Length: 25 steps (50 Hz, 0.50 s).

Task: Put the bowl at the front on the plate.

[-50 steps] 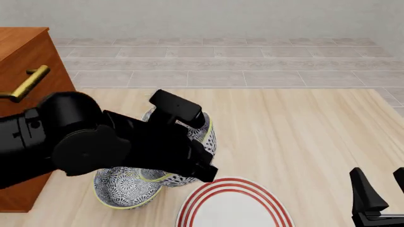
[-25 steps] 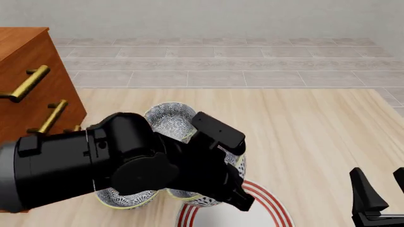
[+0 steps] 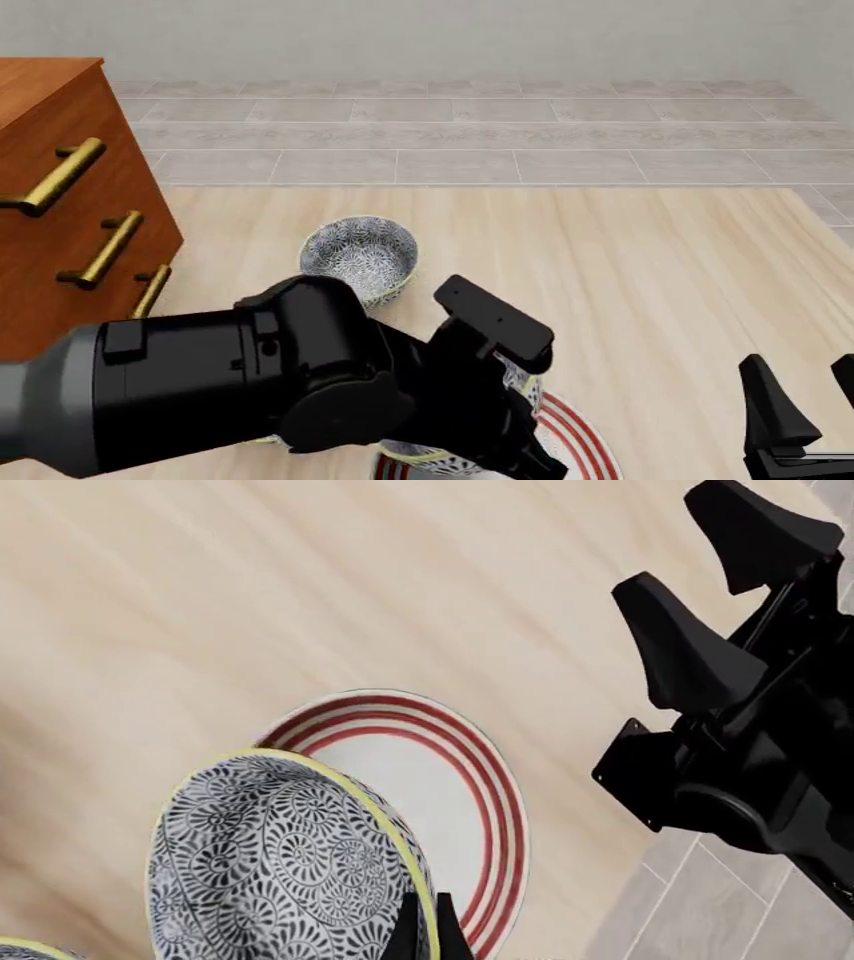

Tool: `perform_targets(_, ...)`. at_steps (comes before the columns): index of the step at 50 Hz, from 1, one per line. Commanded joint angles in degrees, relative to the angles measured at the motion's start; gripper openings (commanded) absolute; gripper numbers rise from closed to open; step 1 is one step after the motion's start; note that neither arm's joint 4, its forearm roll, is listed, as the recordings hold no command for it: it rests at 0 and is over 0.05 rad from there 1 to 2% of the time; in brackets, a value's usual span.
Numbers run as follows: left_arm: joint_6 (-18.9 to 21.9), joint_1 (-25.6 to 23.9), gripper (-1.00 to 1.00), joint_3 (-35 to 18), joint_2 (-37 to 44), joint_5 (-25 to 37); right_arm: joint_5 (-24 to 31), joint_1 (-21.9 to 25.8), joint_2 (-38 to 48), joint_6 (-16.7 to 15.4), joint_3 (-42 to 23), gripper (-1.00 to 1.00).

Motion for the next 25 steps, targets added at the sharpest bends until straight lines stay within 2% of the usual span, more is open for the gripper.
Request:
perform_targets(1, -0.5, -1.5, -1.00, 0.4, 0.4, -0.1, 0.0, 0.0, 0.0, 0.0, 0.0, 1.00)
perform_targets(25, -1.8, -2.8, -1.00, 2.0, 2.0, -1.4, 0.0, 0.0, 0.0, 0.0, 0.0, 1.00)
